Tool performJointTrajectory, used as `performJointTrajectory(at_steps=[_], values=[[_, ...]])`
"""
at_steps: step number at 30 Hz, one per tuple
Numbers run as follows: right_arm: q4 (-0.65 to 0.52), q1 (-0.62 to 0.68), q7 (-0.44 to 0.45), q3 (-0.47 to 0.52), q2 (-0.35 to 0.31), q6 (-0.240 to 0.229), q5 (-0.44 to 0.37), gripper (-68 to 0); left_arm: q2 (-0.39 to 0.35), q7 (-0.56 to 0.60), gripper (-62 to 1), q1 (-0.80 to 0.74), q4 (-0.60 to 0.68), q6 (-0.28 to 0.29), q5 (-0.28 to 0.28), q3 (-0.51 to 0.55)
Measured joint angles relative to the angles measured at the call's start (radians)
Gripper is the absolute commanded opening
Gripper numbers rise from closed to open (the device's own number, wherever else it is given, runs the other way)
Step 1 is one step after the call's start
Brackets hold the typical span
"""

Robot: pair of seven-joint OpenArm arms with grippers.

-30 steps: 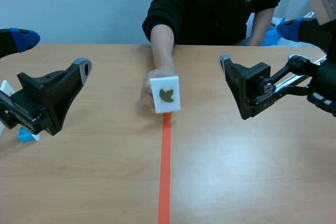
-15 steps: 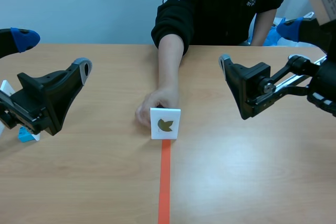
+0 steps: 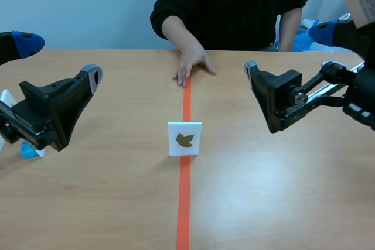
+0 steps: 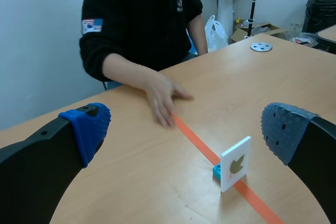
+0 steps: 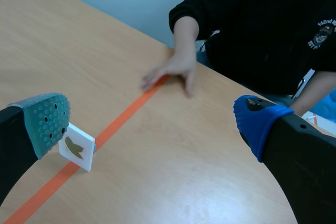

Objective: Sort the leaf by its shape. The table is split by an orange tape line. A compound leaf with several leaflets goes to the left side, a simple leaf with one blade goes to the right side. Return to the home posture when a red brick is placed on the table.

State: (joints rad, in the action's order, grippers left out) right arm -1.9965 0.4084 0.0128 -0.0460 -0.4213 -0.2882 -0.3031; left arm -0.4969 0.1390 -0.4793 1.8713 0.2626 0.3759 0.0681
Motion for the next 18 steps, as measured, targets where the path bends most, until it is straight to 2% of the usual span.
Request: performJointTrajectory(at_steps=[4,9,13,18], values=[[0.0,0.0,0.0,0.0,0.0,0.0,0.0,-2.2,0.0,0.006,0.8,0.009,-0.032,0.0,-0.004,0.0],[0.0,0.0,0.0,0.0,0.0,0.0,0.0,-2.2,0.0,0.006,0.8,0.059,-0.153,0.002,-0.005,-0.015],[0.0,0.0,0.0,0.0,0.0,0.0,0.0,-2.2,0.0,0.008,0.8,0.106,-0.267,0.036,-0.009,-0.064],[0.0,0.0,0.0,0.0,0.0,0.0,0.0,-2.2,0.0,0.035,0.8,0.191,-0.424,0.071,-0.077,-0.154]])
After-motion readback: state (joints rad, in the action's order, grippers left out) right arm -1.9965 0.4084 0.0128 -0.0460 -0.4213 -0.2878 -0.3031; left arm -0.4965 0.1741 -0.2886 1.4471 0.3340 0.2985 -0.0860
